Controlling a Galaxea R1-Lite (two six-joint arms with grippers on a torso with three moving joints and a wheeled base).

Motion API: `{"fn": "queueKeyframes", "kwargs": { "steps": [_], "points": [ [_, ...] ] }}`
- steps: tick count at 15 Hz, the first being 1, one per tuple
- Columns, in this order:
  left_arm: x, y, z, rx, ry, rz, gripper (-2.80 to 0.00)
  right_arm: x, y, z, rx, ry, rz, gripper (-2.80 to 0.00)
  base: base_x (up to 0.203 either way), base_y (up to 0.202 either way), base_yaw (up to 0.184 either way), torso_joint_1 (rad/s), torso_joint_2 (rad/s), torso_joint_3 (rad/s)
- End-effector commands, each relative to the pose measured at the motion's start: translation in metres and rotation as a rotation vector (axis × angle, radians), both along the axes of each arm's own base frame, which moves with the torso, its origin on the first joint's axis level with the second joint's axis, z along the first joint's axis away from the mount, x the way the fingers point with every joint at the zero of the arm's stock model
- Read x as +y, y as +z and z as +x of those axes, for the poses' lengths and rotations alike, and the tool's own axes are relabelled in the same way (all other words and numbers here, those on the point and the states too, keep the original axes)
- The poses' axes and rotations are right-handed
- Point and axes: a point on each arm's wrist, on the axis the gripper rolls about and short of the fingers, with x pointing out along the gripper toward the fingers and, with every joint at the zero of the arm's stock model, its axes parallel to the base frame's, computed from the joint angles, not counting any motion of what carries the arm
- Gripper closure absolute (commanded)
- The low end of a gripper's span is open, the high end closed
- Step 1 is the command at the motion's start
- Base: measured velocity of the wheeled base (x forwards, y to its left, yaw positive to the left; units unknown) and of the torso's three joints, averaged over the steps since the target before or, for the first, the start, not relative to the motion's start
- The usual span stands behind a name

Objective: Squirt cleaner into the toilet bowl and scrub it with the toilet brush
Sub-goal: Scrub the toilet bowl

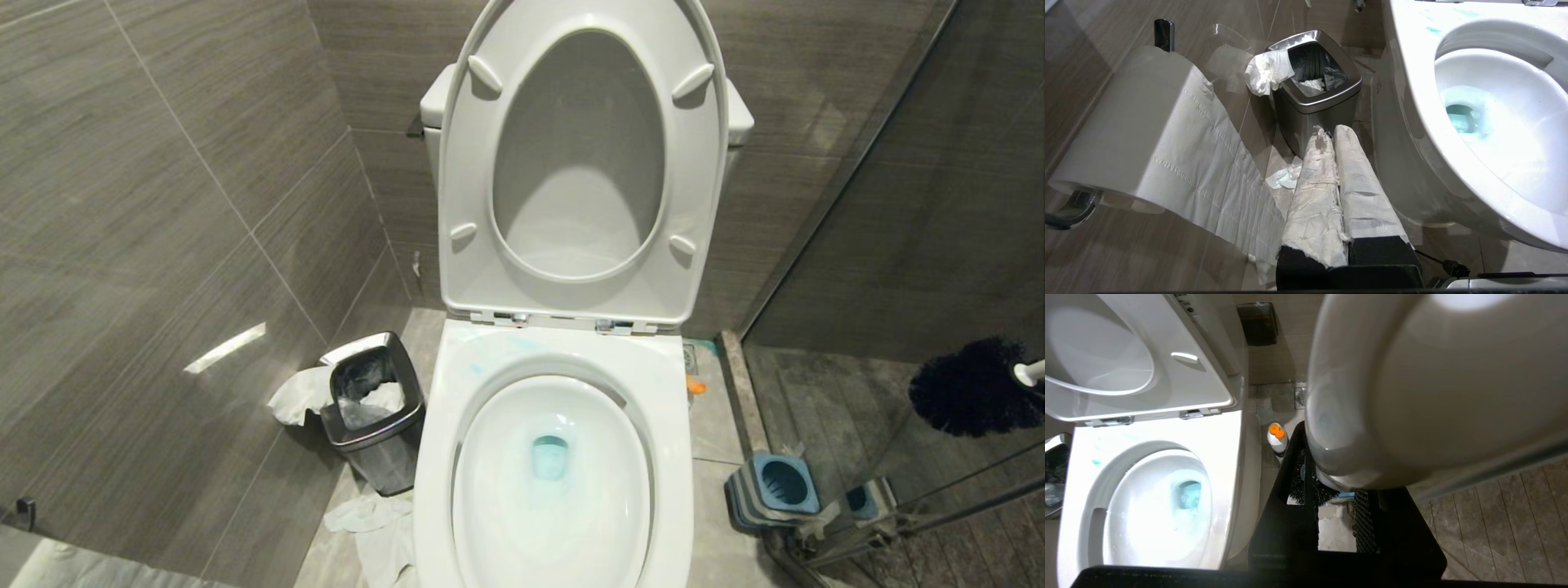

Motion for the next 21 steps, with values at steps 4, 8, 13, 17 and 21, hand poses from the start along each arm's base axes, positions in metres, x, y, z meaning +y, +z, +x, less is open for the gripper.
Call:
{"fn": "queueKeyframes", "kwargs": {
  "steps": [4,8,13,17,21],
  "points": [
    [0.000,0.000,0.000,0.002,0.000,0.000,0.00,-0.010,0.006,0.035,0.057,0.016,0.016,0.00,0.000,0.000,0.000,0.000,0.00,0.060],
    [0.000,0.000,0.000,0.002,0.000,0.000,0.00,0.011,0.008,0.071,0.112,0.050,-0.016,0.00,0.000,0.000,0.000,0.000,0.00,0.000],
    [0.000,0.000,0.000,0.002,0.000,0.000,0.00,0.089,-0.002,0.091,0.151,0.156,-0.077,0.00,0.000,0.000,0.000,0.000,0.00,0.000],
    [0.000,0.000,0.000,0.001,0.000,0.000,0.00,0.156,-0.021,0.117,0.202,0.165,-0.148,0.00,0.000,0.000,0.000,0.000,0.00,0.000],
    [0.000,0.000,0.000,0.001,0.000,0.000,0.00,0.191,-0.020,0.148,0.216,0.167,-0.159,0.00,0.000,0.000,0.000,0.000,0.00,0.000]
  ]
}}
